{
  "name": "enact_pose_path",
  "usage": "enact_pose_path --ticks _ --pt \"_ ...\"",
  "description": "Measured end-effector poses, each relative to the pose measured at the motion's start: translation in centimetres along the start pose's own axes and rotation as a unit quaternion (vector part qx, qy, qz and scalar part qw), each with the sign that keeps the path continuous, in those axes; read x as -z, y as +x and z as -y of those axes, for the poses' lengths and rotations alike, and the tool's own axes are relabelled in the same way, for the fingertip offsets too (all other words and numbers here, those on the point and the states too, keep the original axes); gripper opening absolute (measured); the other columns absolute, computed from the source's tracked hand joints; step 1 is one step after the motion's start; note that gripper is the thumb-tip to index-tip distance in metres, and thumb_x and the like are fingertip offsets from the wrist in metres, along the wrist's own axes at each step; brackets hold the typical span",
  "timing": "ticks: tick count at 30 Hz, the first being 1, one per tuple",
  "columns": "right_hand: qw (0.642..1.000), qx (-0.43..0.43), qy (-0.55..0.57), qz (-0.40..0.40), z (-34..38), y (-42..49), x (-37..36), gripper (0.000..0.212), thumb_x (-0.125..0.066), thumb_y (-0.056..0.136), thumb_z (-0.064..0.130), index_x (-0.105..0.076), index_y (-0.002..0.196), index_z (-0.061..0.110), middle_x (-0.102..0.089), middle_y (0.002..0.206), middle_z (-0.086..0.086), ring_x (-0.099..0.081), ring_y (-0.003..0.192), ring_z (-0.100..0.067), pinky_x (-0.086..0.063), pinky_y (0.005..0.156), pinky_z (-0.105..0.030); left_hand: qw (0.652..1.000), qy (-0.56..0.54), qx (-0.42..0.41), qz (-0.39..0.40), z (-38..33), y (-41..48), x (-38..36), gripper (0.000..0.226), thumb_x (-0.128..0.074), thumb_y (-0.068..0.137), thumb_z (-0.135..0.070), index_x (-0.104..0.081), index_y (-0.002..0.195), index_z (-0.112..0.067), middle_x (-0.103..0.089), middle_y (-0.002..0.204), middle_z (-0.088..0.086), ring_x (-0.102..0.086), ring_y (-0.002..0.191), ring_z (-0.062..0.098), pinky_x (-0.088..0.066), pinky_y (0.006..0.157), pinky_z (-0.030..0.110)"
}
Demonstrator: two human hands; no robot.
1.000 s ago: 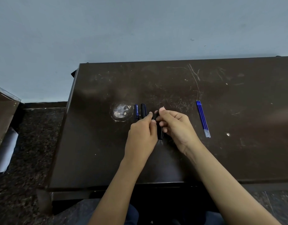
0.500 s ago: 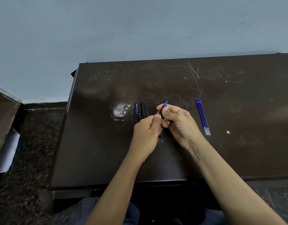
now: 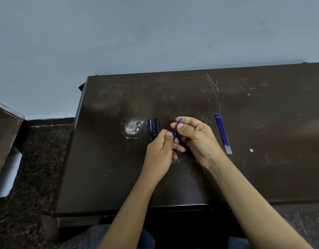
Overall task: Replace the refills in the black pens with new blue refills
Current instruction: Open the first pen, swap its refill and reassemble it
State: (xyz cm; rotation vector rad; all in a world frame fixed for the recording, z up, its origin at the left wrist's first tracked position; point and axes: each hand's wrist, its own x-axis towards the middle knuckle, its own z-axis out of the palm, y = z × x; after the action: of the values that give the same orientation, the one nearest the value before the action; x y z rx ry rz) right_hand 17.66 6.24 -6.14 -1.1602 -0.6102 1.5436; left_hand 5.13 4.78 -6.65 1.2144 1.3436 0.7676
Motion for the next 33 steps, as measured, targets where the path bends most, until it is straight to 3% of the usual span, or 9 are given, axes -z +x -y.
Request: enact_pose_path --ticks 2,4,6,12,19,23,26,29,33 --pt "1.000 -0.006 0.001 0.002 -0.1 0.0 0.0 0.018 -0.054 0.090 -0.001 -0.063 0.104 0.005 -0.074 0.094 -0.007 -0.062 0.066 -0.018 -0.050 0.065 -0.029 1.000 0.006 0.004 -0.012 0.1 0.1 0.0 0.029 -0.039 0.100 -0.036 -0.059 0.082 -0.023 -0.072 0.078 -0.004 -0.053 0.050 0.001 -0.040 0.047 0.013" --pt "1.000 -0.006 -0.012 0.001 0.0 0.2 0.1 0.021 -0.049 0.092 -0.001 -0.063 0.104 0.009 -0.075 0.097 -0.004 -0.066 0.080 -0.019 -0.050 0.073 -0.030 0.998 0.051 -0.021 -0.024 0.2 0.4 0.0 0.020 -0.047 0.096 -0.040 -0.058 0.090 -0.024 -0.070 0.083 -0.003 -0.055 0.055 -0.003 -0.042 0.052 0.012" --pt "1.000 -0.011 -0.017 0.005 -0.1 0.3 0.1 0.020 -0.048 0.093 0.002 -0.061 0.106 0.010 -0.075 0.100 -0.003 -0.065 0.086 -0.017 -0.049 0.074 -0.027 0.993 0.099 -0.054 -0.047 0.4 0.5 0.1 0.013 -0.055 0.094 -0.033 -0.055 0.093 -0.020 -0.067 0.084 -0.002 -0.056 0.061 -0.004 -0.043 0.057 0.009" --pt "1.000 -0.019 -0.011 -0.001 -0.8 0.3 -0.4 0.007 -0.065 0.083 0.005 -0.066 0.090 0.008 -0.064 0.071 -0.003 -0.056 0.058 -0.010 -0.049 0.057 -0.019 0.990 0.110 -0.073 -0.055 0.6 0.3 0.2 0.017 -0.047 0.098 -0.023 -0.058 0.088 -0.016 -0.069 0.075 -0.006 -0.058 0.058 -0.006 -0.042 0.057 0.006" --pt "0.999 -0.035 0.022 0.026 -0.4 0.3 -0.2 0.024 -0.048 0.092 -0.003 -0.059 0.112 0.003 -0.073 0.098 -0.009 -0.058 0.058 -0.013 -0.051 0.052 -0.026 0.994 0.082 -0.045 -0.056 0.3 0.3 0.1 0.031 -0.038 0.101 -0.025 -0.060 0.081 -0.019 -0.064 0.058 -0.007 -0.052 0.050 -0.003 -0.041 0.052 0.011" --pt "1.000 -0.010 -0.025 0.002 -0.8 0.3 -0.5 0.018 -0.061 0.087 0.003 -0.059 0.105 0.001 -0.063 0.077 -0.007 -0.057 0.060 -0.011 -0.050 0.057 -0.023 0.995 0.073 -0.040 -0.053 0.4 0.4 0.1 0.026 -0.039 0.101 -0.025 -0.057 0.082 -0.021 -0.067 0.059 -0.010 -0.049 0.048 0.001 -0.041 0.050 0.016" --pt "1.000 -0.026 0.011 -0.007 -0.6 0.4 -0.5 0.021 -0.051 0.088 -0.008 -0.058 0.105 0.003 -0.070 0.086 -0.011 -0.062 0.064 -0.017 -0.050 0.052 -0.025 0.996 0.071 -0.032 -0.047 0.5 0.4 0.2 0.024 -0.039 0.101 -0.025 -0.057 0.086 -0.021 -0.068 0.062 -0.007 -0.048 0.049 0.005 -0.041 0.048 0.022" --pt "0.998 -0.048 0.048 0.013 -0.5 0.6 -0.8 0.025 -0.046 0.091 -0.005 -0.056 0.113 0.002 -0.073 0.094 -0.013 -0.063 0.062 -0.019 -0.044 0.043 -0.027 0.996 0.068 -0.035 -0.047 0.7 0.5 0.3 0.024 -0.038 0.101 -0.026 -0.057 0.087 -0.022 -0.067 0.062 -0.006 -0.049 0.048 -0.002 -0.040 0.050 0.014" --pt "0.999 -0.042 0.000 0.015 -1.1 0.4 -0.8 0.019 -0.058 0.089 0.003 -0.058 0.108 0.000 -0.061 0.073 -0.008 -0.049 0.049 -0.015 -0.046 0.045 -0.023 0.996 0.072 -0.038 -0.042 0.9 0.5 0.2 0.021 -0.038 0.101 -0.026 -0.057 0.091 -0.022 -0.068 0.063 -0.006 -0.051 0.049 -0.004 -0.041 0.051 0.012"
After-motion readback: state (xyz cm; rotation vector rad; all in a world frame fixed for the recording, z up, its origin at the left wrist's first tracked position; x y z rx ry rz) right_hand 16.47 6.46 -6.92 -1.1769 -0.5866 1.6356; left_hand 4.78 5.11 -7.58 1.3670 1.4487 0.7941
